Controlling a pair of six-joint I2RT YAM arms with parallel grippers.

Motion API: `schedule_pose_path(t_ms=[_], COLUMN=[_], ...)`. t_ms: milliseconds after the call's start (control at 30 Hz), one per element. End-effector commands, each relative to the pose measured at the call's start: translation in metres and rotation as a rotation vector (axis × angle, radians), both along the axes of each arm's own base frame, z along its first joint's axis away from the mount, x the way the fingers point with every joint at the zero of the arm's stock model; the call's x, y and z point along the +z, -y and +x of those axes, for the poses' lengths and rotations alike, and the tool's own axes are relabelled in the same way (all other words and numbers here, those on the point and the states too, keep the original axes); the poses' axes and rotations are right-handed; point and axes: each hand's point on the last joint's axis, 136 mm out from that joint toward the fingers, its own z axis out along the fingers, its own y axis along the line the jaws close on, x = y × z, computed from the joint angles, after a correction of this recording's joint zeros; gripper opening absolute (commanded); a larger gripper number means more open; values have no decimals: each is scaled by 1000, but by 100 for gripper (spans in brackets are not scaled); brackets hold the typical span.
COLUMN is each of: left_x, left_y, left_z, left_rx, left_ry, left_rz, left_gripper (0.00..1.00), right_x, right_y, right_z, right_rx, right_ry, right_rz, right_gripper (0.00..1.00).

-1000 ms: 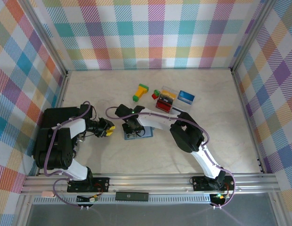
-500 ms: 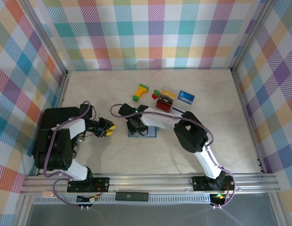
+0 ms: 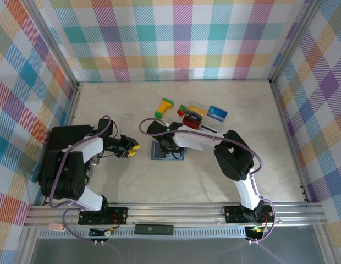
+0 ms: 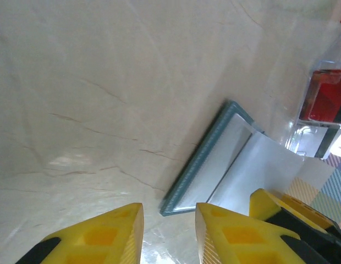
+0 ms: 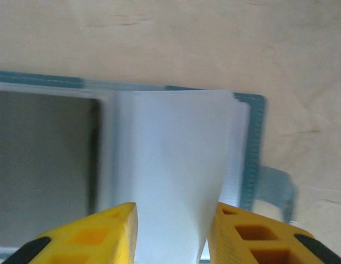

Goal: Take the credit cards out of the card holder

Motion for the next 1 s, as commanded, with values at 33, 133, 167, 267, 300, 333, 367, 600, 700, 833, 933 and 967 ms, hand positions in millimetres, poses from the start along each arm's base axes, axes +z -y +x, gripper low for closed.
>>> schedule_pose_path(t_ms=[33, 133, 167, 267, 300, 333, 367, 600, 700, 833, 933, 967], left_x=[6, 5, 5, 2, 1, 1, 0, -5, -7, -12, -14, -16], left_y=[20, 34, 39, 52, 55, 58, 59, 62, 65, 70, 73, 74], left_z=[5, 7, 8, 9, 10, 11, 12, 23, 27, 28, 29, 29], left_rx=[-39, -67, -78, -109, -116, -123, -126, -125, -129, -145, -155, -158], left_ry=[-2, -1, -2, -6, -6, -5, -6, -8, -10, -22, -29, -33], left_rz=[-15, -18, -17, -7, -3, 1, 5, 37, 34, 33, 31, 30], left_gripper=[32, 33, 33, 33, 33, 33, 32, 25, 22, 20, 18, 17], right_x=[8, 2, 2, 14, 20, 28, 35, 50, 45, 34, 25, 21], right_y=[21, 21, 19, 10, 7, 4, -1, -39, -46, -49, -46, -46], right_z=[2, 0, 0, 2, 3, 5, 5, 3, 5, 9, 12, 12], right_rx=[-93, -92, -82, -42, -25, -6, 16, 140, 142, 127, 99, 94], right_ry=[8, -29, -37, -22, -10, 5, 14, -36, -74, -105, -121, -130], right_rz=[46, 94, 112, 182, 203, 228, 257, 468, 531, 560, 561, 568], right_gripper=[38, 39, 38, 38, 38, 39, 39, 34, 28, 21, 18, 17])
